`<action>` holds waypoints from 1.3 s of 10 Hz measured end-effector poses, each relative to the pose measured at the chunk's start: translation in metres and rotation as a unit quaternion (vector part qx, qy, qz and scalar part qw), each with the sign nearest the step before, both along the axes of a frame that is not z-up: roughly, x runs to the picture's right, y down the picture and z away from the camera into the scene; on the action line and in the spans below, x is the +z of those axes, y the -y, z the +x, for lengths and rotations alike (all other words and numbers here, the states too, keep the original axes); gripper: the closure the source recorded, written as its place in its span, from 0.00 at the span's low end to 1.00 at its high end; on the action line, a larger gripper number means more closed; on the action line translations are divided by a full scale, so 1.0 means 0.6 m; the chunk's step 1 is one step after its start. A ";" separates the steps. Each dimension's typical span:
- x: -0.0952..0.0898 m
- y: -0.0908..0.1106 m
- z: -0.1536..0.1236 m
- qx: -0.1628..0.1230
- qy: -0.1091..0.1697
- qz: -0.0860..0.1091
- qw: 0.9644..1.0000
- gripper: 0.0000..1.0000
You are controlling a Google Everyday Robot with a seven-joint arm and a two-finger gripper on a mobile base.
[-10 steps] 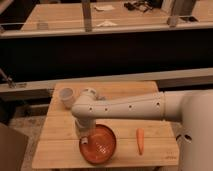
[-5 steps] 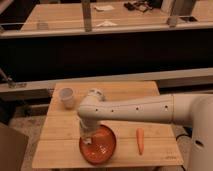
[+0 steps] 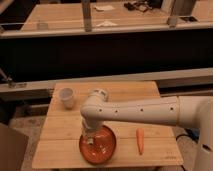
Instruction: Place the bottle in the ceramic bowl
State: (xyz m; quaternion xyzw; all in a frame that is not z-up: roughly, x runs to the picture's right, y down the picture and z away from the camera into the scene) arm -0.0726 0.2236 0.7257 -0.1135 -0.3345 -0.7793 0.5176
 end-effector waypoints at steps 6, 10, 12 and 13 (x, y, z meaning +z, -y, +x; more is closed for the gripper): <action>-0.004 0.003 0.012 0.015 -0.003 -0.005 1.000 0.34; -0.002 0.002 0.014 0.024 -0.005 -0.009 1.000 0.34; -0.002 0.001 0.015 0.027 -0.006 -0.010 1.000 0.34; -0.002 0.001 0.015 0.027 -0.006 -0.010 1.000 0.34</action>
